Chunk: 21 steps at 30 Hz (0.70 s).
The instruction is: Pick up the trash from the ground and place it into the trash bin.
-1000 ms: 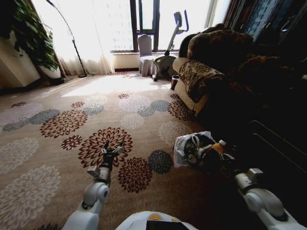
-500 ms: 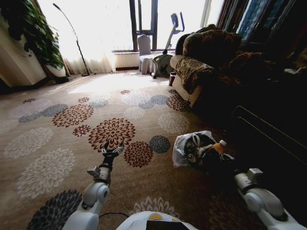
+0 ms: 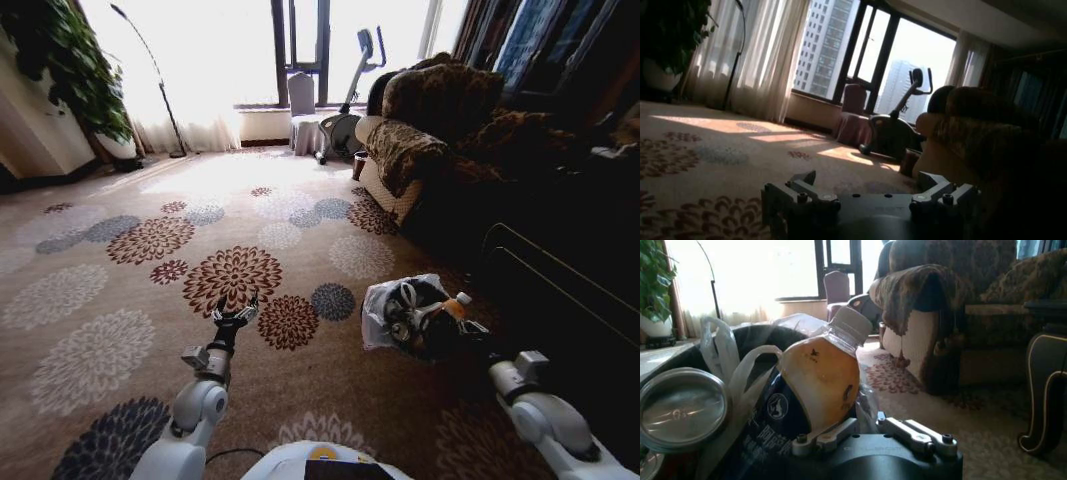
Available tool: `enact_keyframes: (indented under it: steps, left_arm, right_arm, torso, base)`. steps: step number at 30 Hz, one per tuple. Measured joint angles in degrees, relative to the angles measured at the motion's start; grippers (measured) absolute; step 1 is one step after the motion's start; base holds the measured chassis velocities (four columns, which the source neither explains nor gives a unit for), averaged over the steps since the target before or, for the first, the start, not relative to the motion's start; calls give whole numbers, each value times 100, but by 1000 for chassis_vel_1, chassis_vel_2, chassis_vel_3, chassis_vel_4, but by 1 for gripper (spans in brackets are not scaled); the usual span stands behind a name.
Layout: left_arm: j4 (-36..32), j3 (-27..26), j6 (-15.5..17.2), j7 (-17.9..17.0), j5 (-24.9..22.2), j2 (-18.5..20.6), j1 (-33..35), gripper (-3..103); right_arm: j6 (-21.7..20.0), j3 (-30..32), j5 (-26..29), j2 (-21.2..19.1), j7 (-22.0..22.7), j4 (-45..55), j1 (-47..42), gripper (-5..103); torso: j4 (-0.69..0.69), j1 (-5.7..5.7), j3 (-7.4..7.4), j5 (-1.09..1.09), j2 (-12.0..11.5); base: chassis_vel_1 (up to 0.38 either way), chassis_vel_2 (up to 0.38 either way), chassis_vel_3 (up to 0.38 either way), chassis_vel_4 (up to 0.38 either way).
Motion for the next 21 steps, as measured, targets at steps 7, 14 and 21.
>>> enact_keyframes:
  steps: [7,14,21]
  left_arm:
    - [-1,0,0,0,0,0,0,100]
    - [-1,0,0,0,0,0,0,100]
    - [-1,0,0,0,0,0,0,100]
  right_arm:
    - [-1,0,0,0,-1,2,0,0]
    - [-3,0,0,0,-1,2,0,0]
    - [-4,0,0,0,-1,2,0,0]
  torso:
    - [0,0,0,1,0]
    - [0,0,0,1,0]
    - [0,0,0,1,0]
  base:
    - [0,0,0,0]
    - [0,0,0,0]
    - [0,0,0,0]
